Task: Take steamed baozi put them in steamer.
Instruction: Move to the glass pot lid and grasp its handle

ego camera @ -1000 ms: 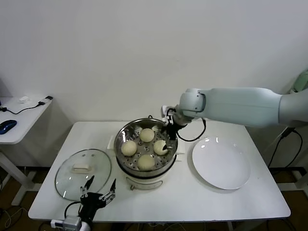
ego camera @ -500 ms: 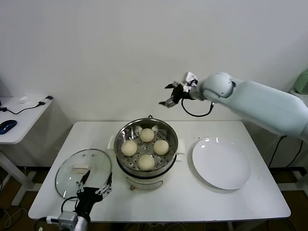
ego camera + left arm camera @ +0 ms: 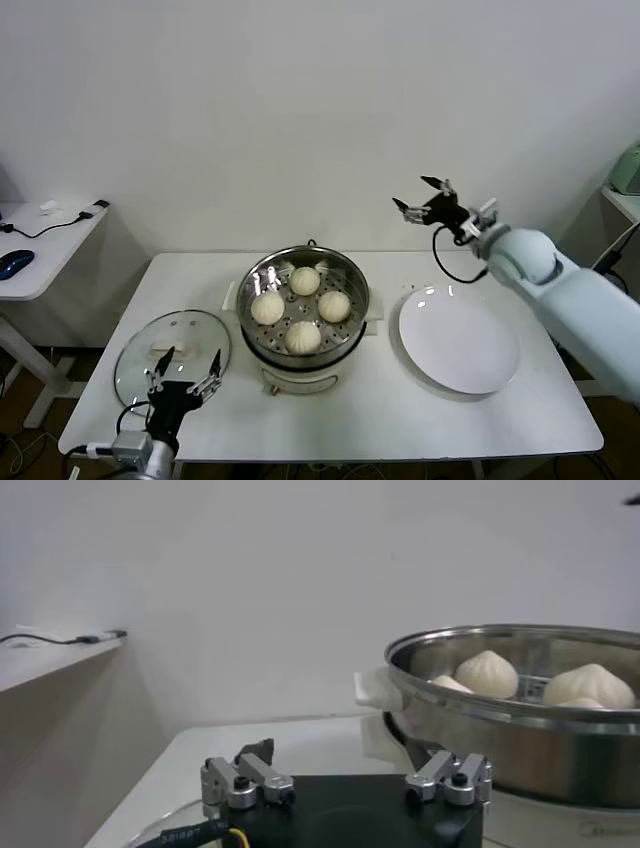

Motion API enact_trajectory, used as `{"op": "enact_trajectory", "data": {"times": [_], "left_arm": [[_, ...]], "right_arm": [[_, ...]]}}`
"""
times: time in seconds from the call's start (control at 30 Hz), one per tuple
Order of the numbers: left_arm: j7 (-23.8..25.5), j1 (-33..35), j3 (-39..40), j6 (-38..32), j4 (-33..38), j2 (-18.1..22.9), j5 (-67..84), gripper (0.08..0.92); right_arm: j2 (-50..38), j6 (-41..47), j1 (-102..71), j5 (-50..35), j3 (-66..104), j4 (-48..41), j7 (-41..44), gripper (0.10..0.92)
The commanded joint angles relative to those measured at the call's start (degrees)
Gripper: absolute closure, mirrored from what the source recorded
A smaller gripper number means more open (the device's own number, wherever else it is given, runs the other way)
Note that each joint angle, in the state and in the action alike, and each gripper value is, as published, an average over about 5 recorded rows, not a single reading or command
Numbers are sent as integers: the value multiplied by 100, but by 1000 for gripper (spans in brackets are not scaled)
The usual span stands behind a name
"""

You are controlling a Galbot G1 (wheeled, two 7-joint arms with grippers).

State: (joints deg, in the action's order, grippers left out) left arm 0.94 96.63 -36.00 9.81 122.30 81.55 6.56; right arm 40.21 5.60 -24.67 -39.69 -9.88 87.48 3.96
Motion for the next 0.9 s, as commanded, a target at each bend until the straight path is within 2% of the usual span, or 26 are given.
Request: {"op": "enact_trajectory", "data": {"times": [0.03,0.17,0.47,0.67,0.9], "left_arm": [[-137,-52,-36,-298,-111,-9,-96,177],[-359,4,-42,-730,-214,-36,-413,177],[-612,-30,-52,-1004,-364,-59,-984,177],[-1117,-122,-53,-1382,-680,-132,-2385,177],[-2110,-165,-208,-1954,-1404,-595,-5266,177]], "right_arm": [[1152,-1433,-4441,1078,4074,463,-354,203],[1912,-1878,-5018,1240,4544,405,-56,202],[3122,-2714,-5780,1446,4616,66,232,203],[3467,-2279,-6070,1718,4525,124,-321,203],[3513,-1795,-6176,1793,4457,275,-508,203]]}}
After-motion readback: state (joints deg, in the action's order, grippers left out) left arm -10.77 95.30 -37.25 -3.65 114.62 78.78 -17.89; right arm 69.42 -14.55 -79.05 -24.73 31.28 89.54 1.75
